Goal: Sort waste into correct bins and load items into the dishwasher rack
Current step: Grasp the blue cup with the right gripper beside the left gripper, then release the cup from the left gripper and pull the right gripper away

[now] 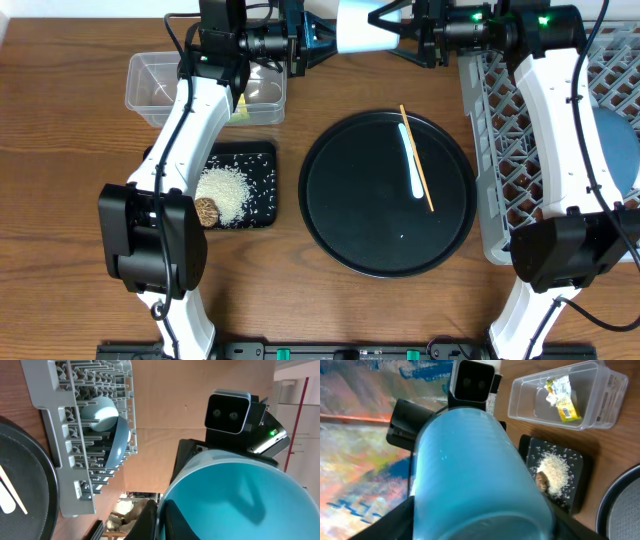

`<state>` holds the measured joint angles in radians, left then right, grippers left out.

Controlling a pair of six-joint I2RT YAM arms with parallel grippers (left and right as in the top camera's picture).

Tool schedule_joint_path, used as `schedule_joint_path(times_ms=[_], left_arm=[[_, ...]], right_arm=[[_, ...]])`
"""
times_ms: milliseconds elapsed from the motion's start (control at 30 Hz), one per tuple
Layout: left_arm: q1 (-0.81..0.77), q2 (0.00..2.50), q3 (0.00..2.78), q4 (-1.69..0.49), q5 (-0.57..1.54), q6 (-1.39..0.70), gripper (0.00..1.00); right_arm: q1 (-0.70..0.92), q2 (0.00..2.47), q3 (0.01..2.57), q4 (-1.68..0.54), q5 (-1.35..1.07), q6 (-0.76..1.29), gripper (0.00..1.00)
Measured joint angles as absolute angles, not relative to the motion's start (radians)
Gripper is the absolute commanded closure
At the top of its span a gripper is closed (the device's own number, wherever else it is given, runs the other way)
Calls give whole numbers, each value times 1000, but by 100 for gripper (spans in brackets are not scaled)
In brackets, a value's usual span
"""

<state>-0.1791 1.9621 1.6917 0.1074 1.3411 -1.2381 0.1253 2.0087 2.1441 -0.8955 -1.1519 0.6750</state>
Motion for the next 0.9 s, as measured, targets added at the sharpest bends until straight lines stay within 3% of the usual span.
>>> schedule_joint_path(times_ms=[167, 567, 700, 900], left_arm=[[-178, 1962, 1692, 105, 1360, -1246, 94], [-176, 1963, 1692, 105, 1371, -1253, 94], [-175, 1964, 1692, 105, 1383, -1253, 94], [-174, 1964, 1692, 105, 1389, -1253, 94]], right_arm=[[126, 2009, 2144, -889, -1151, 653, 46], [126, 2009, 2144, -886, -1164, 631, 53], [126, 2009, 2144, -886, -1171, 616, 69], [126, 2009, 2144, -886, -1175, 604, 70]])
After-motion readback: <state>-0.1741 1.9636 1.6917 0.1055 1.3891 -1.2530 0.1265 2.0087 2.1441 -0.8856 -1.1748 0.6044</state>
